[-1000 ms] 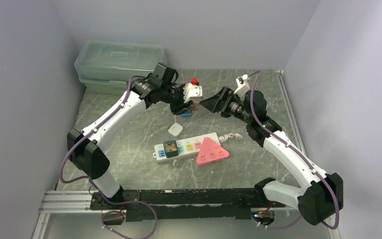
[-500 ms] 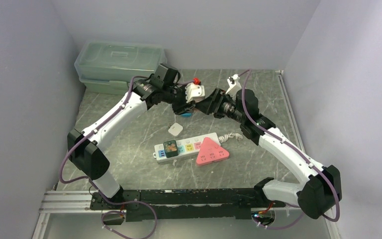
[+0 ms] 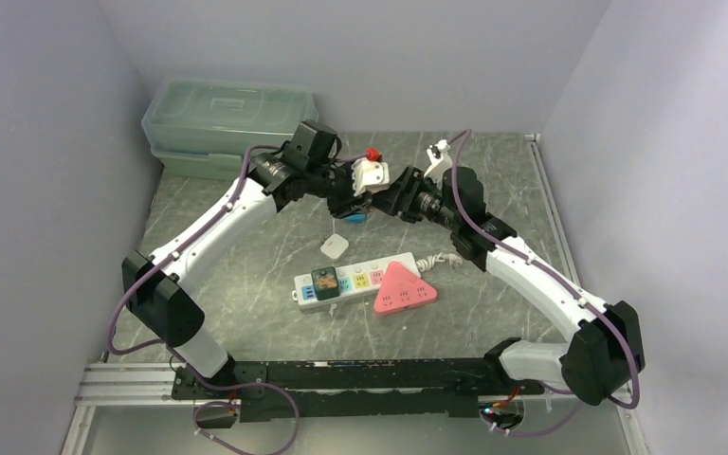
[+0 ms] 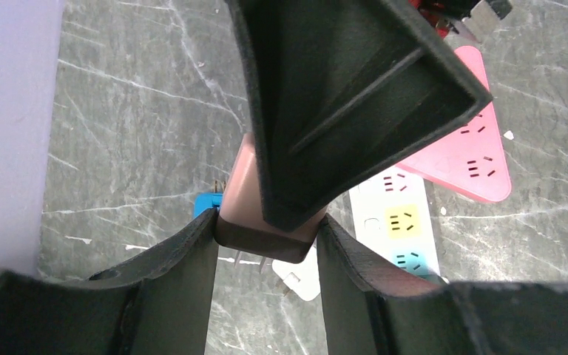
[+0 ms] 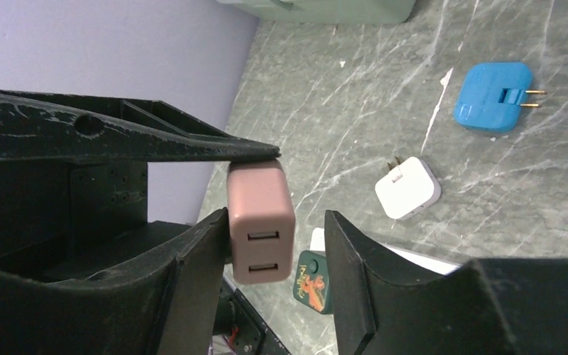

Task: Insert the plug
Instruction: Pick up the plug from the center of the board, then insert the plug into the socket.

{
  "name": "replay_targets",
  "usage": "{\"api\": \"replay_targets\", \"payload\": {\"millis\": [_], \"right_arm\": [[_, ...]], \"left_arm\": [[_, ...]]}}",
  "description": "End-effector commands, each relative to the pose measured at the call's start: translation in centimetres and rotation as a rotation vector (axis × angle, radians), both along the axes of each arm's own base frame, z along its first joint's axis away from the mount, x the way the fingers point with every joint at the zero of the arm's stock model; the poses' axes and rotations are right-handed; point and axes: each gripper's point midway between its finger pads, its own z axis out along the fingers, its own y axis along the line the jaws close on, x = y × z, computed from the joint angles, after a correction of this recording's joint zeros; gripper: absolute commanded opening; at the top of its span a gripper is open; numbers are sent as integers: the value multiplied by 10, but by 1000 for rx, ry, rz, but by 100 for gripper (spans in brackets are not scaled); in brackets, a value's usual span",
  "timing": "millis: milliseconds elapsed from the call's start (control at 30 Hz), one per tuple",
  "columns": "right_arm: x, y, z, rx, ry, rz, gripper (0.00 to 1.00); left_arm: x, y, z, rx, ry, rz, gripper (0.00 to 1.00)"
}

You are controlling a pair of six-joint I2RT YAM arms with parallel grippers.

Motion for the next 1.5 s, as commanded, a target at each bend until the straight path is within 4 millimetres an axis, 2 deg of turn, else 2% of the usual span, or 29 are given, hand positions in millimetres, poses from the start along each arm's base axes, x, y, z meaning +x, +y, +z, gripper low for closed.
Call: {"api": "replay_targets", "payload": {"millis": [0, 133, 167, 233, 267, 333, 367, 400, 467, 567, 667, 767, 833, 1033, 1200, 1333, 1467], "right_arm": [[5, 10, 34, 58, -85, 23, 48], [0, 10, 32, 55, -87, 43, 27], [-2, 9, 32, 48, -92, 49, 23], [-5, 5, 31, 15, -111, 51, 17], [-6, 1, 28, -20, -115, 59, 15], [-7, -7, 23, -99, -127, 87, 10], [-6, -11, 22, -148, -137, 102, 9], [-6, -16, 18, -221, -156, 121, 8], [-5, -25, 14, -346, -173, 158, 0], [-8, -31, 11, -463, -214, 233, 0], [-17, -25, 8, -509, -278, 360, 0], [-20, -18, -2, -593, -347, 457, 0], [-22, -15, -7, -639, -392, 516, 0], [-32, -1, -12, -775, -516, 701, 1], [-43, 8, -22, -842, -553, 807, 2], [-55, 16, -49, -928, -547, 900, 4], [-66, 21, -79, -1032, -539, 1002, 9]], "left_arm": [[-12, -5, 19, -52, -22, -19, 0], [-12, -6, 18, -54, -12, -15, 1], [-12, -5, 18, -54, -10, -10, 9], [-10, -4, 18, -54, -4, 15, 50], [-10, -2, 17, -53, 3, 34, 67], [-11, 6, 12, -39, 17, 69, 86], [-13, 11, 8, -29, 33, 86, 89], [-15, 18, 4, -20, 52, 102, 98], [-19, 32, -2, -7, 100, 148, 100], [-28, 58, -14, -5, 230, 220, 100], [-50, 79, -38, 41, 303, 233, 100], [-66, 89, -56, 42, 294, 222, 100], [-67, 94, -55, 15, 255, 243, 100], [-79, 112, -36, -63, 177, 282, 100], [-71, 140, -42, -101, 172, 468, 100], [-52, 176, -49, -149, 184, 716, 100], [-43, 191, -54, -192, 261, 824, 100]]}}
